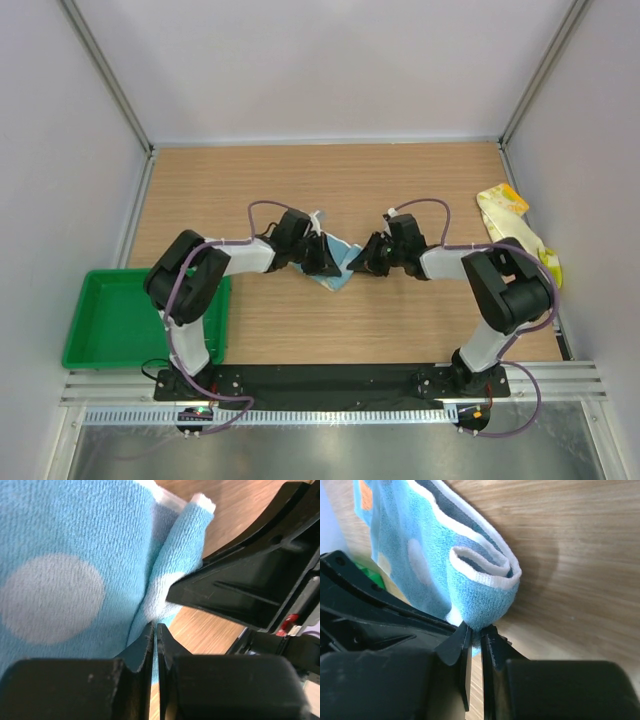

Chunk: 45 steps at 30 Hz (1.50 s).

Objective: Roll the towels
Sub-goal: Roll the towel

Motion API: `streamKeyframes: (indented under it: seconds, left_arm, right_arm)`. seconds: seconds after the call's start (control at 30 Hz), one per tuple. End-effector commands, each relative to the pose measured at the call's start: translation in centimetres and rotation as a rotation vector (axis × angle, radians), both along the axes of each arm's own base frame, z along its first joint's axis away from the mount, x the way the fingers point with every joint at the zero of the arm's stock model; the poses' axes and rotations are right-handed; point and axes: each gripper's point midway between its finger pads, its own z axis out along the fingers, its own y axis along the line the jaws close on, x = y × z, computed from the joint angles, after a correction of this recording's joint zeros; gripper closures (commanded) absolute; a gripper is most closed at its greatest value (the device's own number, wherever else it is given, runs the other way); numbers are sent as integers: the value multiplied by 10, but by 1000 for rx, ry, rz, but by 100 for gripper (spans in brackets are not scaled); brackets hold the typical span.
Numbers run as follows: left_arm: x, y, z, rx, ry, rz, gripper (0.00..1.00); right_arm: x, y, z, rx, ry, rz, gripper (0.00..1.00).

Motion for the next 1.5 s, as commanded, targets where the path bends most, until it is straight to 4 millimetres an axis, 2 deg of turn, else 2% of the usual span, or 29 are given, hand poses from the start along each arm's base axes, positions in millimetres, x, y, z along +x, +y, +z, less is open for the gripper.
streamKeyframes:
  seconds: [0.0,0.07,0.13,0.27,0.3,0.37,0.43,0.5,0.53,0.57,0.63,0.7,0.73,0.8,0.83,0.87,1.03,1.17,1.47]
  left_arm:
    - [-10,12,1,117,-69,-27,94]
    - [-24,11,0,180,-86,-63,93]
    - [-26,9,2,224,-134,-74,93]
    - [-43,4,4,288,-178,-110,93]
    - [-45,5,3,305,-184,-111,93]
    - [-42,7,8,348,-235,-87,93]
    - [-47,5,18,384,-288,-90,92]
    - [-36,6,35,441,-383,-53,90]
    - [-45,3,37,471,-405,-74,90]
    - [-35,2,48,503,-469,-49,89]
    - [-44,-6,57,531,-528,-66,89]
    - [-40,-11,73,562,-610,-49,88]
    - [-48,-19,79,558,-643,-66,87]
    - [-48,-26,90,566,-705,-69,75]
    - [-54,-32,91,562,-724,-85,65]
    - [-56,-36,91,560,-734,-93,61]
    - [-62,-47,70,598,-751,-126,52]
    - [-66,-50,54,639,-774,-125,51]
    - [-60,-57,54,696,-831,-83,52]
  right_arm:
    - [1,-14,18,-117,-18,6,95]
    - [-6,-21,18,-164,24,11,96]
    - [-2,-21,30,-178,17,15,99]
    - [-8,-27,34,-240,70,26,99]
    - [-5,-27,38,-246,68,27,99]
    - [-12,-30,35,-277,106,42,99]
    - [-11,-32,37,-302,106,45,99]
    - [-13,-33,40,-319,116,52,99]
    - [-15,-35,39,-332,123,54,99]
    - [-16,-35,41,-339,120,56,99]
    - [-16,-35,44,-344,118,56,99]
    - [-16,-33,46,-345,110,59,99]
    - [-17,-33,46,-349,115,56,99]
    - [-19,-32,47,-348,116,60,99]
    - [-19,-31,47,-345,115,61,99]
    - [-19,-29,48,-339,115,67,99]
    - [-17,-28,59,-326,100,65,99]
    - [-17,-26,67,-316,98,72,99]
    - [-19,-23,78,-293,92,74,99]
